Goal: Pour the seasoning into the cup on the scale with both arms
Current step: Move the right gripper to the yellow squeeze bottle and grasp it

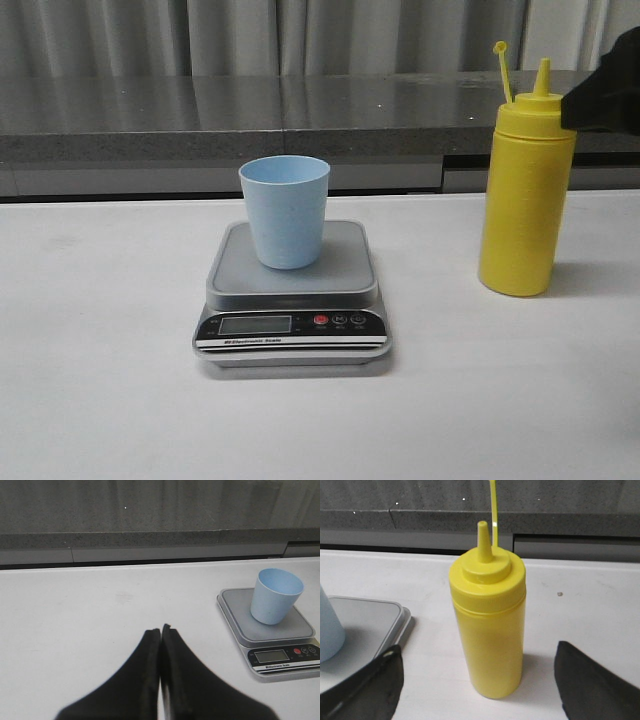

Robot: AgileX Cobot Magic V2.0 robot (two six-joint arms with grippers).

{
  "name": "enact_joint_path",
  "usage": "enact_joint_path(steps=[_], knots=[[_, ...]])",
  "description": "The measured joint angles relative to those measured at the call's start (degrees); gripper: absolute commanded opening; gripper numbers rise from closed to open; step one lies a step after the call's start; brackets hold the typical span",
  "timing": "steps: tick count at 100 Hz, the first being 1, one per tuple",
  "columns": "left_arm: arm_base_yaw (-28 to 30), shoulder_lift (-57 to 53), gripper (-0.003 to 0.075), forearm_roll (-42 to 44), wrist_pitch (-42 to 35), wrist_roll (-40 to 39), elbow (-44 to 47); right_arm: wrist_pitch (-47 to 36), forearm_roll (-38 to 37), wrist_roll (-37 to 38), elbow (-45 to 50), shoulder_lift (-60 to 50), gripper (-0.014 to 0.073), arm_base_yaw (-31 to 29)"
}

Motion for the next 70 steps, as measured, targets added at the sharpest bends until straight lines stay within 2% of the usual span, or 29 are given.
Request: enact_joint_path(steps=[19, 70], knots=[[0.0, 0.0, -0.002, 0.0, 0.0, 0.0, 0.0, -2.8, -0.2, 0.0, -3.0, 7.9, 0.0612, 0.0], [0.0, 0.0, -0.002, 0.0, 0.0, 0.0, 0.0, -19.2, 1.6, 0.0, -6.8, 24.8, 0.0612, 0.0]])
